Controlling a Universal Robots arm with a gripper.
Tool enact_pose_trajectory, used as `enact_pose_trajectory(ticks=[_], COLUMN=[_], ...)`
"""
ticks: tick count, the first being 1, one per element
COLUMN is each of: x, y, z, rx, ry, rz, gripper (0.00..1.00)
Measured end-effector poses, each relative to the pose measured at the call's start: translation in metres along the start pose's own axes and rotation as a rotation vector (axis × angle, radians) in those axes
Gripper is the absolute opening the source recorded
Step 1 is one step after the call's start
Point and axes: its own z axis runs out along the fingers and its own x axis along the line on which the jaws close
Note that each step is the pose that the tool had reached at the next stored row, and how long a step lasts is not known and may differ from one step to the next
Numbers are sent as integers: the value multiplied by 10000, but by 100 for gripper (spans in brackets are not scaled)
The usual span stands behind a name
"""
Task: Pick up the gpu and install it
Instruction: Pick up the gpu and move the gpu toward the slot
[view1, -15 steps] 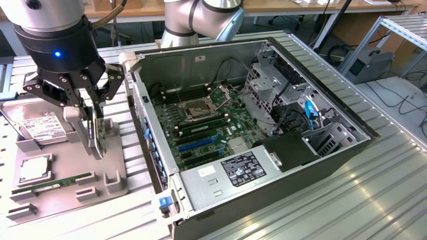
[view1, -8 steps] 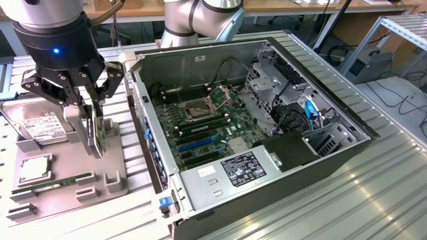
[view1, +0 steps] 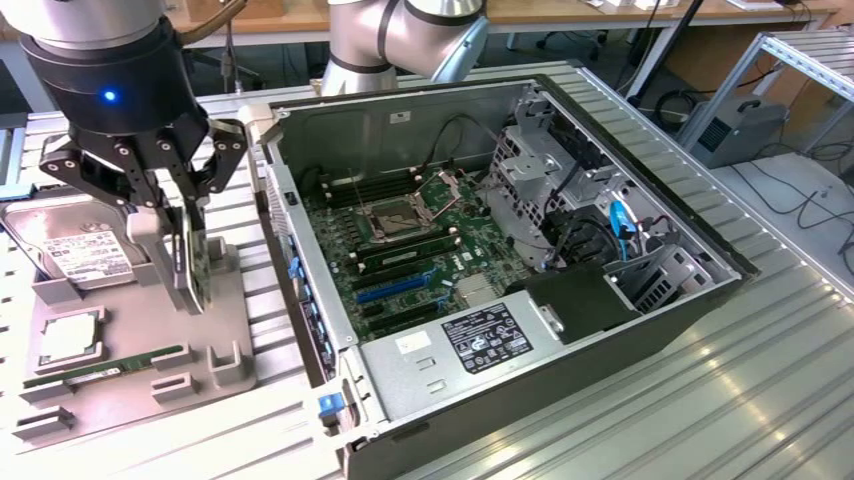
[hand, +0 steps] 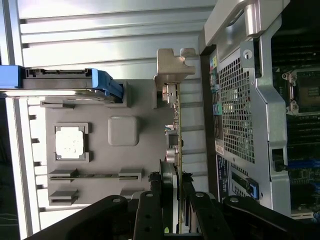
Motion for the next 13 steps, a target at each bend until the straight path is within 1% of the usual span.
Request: enact_pose_trajectory(ticks=[13], x=[-2], y=[3], z=[-85], rx=[0], ry=[0], rz=[0], gripper=[27])
